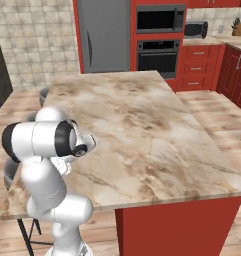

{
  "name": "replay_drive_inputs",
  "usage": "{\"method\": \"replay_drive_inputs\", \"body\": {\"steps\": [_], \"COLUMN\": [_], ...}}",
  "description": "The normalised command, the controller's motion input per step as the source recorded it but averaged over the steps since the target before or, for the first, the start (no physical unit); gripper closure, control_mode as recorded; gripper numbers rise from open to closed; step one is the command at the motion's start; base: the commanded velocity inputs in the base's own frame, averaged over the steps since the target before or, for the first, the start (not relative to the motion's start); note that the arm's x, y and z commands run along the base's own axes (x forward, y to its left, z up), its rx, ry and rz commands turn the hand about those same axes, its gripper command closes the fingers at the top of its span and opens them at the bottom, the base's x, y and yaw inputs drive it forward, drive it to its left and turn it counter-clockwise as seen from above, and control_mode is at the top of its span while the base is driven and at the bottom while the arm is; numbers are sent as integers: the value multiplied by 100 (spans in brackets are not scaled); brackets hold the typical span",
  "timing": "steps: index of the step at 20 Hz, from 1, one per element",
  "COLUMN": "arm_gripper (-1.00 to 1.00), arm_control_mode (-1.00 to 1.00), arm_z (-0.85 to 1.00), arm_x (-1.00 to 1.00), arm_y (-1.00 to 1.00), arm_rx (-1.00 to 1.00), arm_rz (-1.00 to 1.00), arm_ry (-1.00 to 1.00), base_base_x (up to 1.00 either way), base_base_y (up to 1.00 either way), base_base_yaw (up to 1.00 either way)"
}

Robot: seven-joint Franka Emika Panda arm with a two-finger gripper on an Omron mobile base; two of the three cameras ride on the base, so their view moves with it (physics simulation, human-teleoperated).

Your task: Get the candle and the beer from the cabinet and move them to the dining counter.

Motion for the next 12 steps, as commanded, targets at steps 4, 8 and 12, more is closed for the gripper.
{"method": "replay_drive_inputs", "body": {"steps": [4, 8, 12], "arm_gripper": [-100, -100, -100], "arm_control_mode": [-100, -100, -100], "arm_z": [51, 59, 77], "arm_x": [-34, -50, -81], "arm_y": [-29, -32, -27], "arm_rx": [0, 0, 0], "arm_rz": [0, 0, 0], "arm_ry": [-16, -17, -15], "base_base_x": [0, 0, 0], "base_base_y": [0, 0, 0], "base_base_yaw": [0, 0, 0]}}
